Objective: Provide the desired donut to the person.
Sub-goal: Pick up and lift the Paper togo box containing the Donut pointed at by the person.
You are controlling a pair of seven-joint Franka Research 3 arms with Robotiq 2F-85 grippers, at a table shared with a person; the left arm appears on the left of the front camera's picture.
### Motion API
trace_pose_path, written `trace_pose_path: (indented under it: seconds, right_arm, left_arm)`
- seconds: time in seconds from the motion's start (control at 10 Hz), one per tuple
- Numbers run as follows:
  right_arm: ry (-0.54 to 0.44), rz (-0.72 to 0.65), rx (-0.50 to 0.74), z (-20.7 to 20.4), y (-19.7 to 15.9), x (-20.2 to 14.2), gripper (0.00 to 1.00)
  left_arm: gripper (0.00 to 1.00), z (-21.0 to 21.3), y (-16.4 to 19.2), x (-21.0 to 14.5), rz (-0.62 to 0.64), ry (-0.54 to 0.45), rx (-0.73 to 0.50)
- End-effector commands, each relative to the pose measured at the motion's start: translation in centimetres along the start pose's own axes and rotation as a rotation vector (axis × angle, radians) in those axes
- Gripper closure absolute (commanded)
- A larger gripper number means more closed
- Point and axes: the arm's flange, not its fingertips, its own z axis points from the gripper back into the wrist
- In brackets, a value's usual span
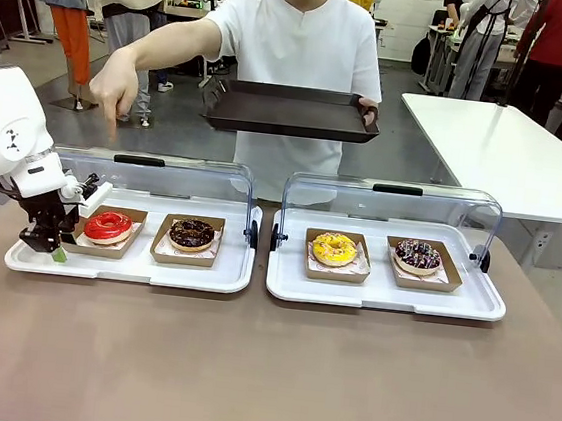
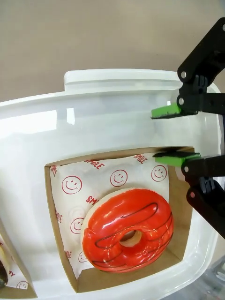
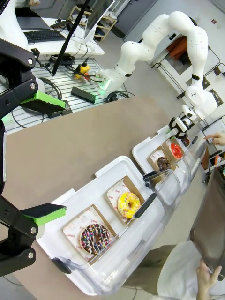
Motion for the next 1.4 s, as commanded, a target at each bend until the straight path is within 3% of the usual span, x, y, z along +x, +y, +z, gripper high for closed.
trace_pose_path:
  seconds: [0.0, 0.6, 0.8, 1.1, 1.3]
  right_arm:
    - [-0.004, 0.002, 0.004, -0.1, 0.0, -0.1, 0.0]
    - [-0.004, 0.002, 0.004, -0.1, 0.0, -0.1, 0.0]
    - [-0.004, 0.002, 0.004, -0.1, 0.0, -0.1, 0.0]
    - [-0.004, 0.002, 0.004, -0.1, 0.0, -0.1, 0.0]
    - [-0.004, 0.002, 0.004, -0.1, 0.0, -0.1, 0.0]
  left_arm:
    - [0.97, -0.2, 0.3, -0.1, -0.001, 0.023, -0.002]
    - [1.0, 1.2, -0.7, 0.5, -0.043, 0.02, -0.013]
    - [1.0, 5.5, -3.3, 2.6, -0.102, 0.092, -0.041]
    - [1.0, 13.5, -8.9, 5.0, -0.072, 0.113, -0.063]
    - [1.0, 17.2, -11.6, 5.4, -0.074, 0.085, 0.01]
